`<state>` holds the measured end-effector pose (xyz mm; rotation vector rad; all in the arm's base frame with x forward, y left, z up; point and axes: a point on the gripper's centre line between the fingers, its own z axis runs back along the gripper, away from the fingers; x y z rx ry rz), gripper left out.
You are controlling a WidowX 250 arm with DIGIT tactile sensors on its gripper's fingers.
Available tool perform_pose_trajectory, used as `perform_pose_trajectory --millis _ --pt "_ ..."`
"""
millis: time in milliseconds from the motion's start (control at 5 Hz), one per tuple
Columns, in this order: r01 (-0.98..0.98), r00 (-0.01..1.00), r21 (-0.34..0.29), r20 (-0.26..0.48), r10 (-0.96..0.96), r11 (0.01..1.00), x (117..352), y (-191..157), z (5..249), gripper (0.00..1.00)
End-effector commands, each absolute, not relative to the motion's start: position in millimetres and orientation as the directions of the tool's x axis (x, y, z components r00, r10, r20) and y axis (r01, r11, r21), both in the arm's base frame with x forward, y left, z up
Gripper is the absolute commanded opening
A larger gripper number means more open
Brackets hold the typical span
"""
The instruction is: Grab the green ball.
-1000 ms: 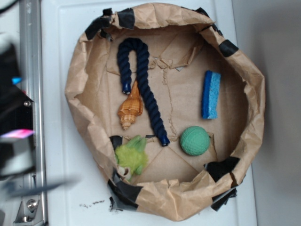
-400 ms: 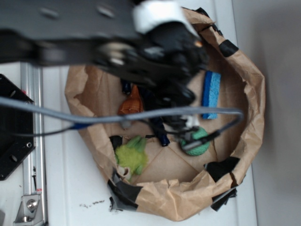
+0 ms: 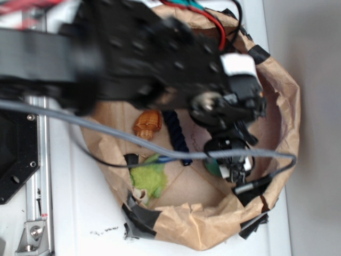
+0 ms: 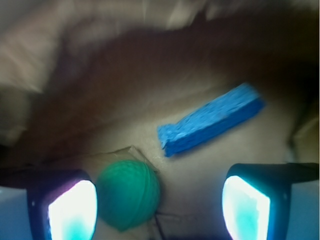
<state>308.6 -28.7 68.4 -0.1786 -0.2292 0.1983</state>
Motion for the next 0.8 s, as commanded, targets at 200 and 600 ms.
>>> perform_pose_trajectory --millis 200,600 --pt "0.038 0.992 -0.213 0.129 -0.011 0.976 294 -96 56 0.00" --pt "0.090 0.966 -0.084 0.252 -0.066 0.992 295 -88 117 0.00"
